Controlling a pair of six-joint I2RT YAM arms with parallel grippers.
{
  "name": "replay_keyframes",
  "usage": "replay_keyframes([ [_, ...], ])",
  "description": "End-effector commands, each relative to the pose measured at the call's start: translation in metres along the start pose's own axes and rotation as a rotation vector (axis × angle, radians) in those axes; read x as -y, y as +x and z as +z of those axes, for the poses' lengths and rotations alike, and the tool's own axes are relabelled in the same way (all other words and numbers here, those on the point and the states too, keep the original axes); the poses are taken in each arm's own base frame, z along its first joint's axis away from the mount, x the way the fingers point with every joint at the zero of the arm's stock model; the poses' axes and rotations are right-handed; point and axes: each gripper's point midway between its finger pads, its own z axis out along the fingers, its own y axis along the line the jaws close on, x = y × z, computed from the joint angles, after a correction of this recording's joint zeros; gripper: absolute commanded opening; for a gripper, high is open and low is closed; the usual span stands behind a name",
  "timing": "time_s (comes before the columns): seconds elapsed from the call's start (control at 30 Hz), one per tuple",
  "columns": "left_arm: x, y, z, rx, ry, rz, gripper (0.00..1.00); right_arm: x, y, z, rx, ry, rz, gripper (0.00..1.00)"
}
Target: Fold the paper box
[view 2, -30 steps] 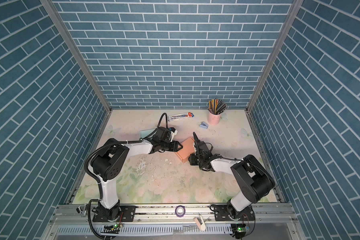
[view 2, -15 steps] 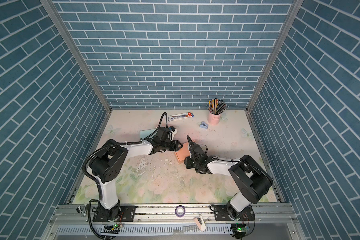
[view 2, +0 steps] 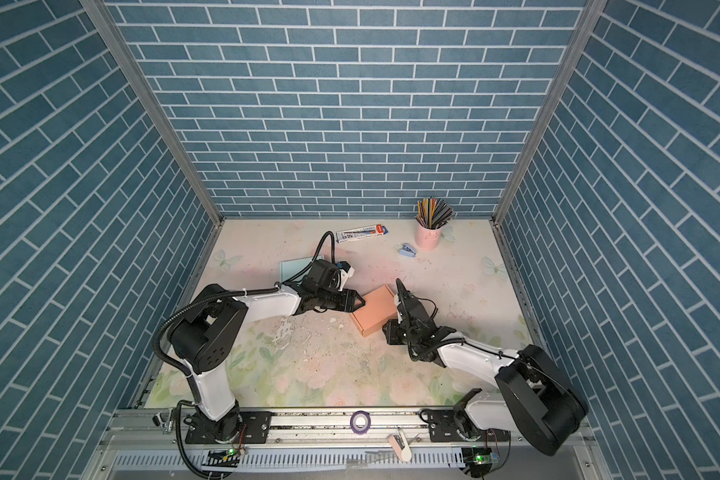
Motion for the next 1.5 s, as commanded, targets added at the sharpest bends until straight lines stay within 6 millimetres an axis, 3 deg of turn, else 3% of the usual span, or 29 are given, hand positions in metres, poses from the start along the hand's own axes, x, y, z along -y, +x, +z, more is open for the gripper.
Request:
replay_keyframes([
  [0.0,0.009,-0.014,-0.005,0.003,0.019,0.039,0.61,0.017,-0.006,-0.008,0.014,0.054,0.044,0.26],
  [0.2,0.016,-0.036,0.008,0.002,0.035,0.078,0.63,0.038,-0.015,-0.004,0.040,0.070,0.108,0.15],
  [0.33,0.017,-0.046,0.023,0.008,0.059,0.079,0.64,0.041,-0.021,0.001,0.047,0.061,0.130,0.13],
  [0.67,0.025,-0.041,0.050,-0.020,0.134,0.068,0.64,0.048,-0.030,0.015,0.050,0.064,0.153,0.10],
  [0.87,0.042,-0.037,0.055,-0.034,0.185,0.090,0.62,0.039,-0.034,0.028,0.028,0.016,0.142,0.10],
  [1.13,0.049,-0.030,0.064,-0.052,0.211,0.076,0.61,0.022,-0.027,0.034,-0.007,-0.009,0.106,0.09],
  [1.27,0.042,-0.032,0.063,-0.046,0.184,0.061,0.60,0.018,-0.016,0.030,-0.017,-0.004,0.099,0.09],
  [1.47,0.012,-0.051,0.050,-0.006,0.089,0.024,0.62,0.030,-0.004,0.006,-0.001,0.052,0.101,0.16],
])
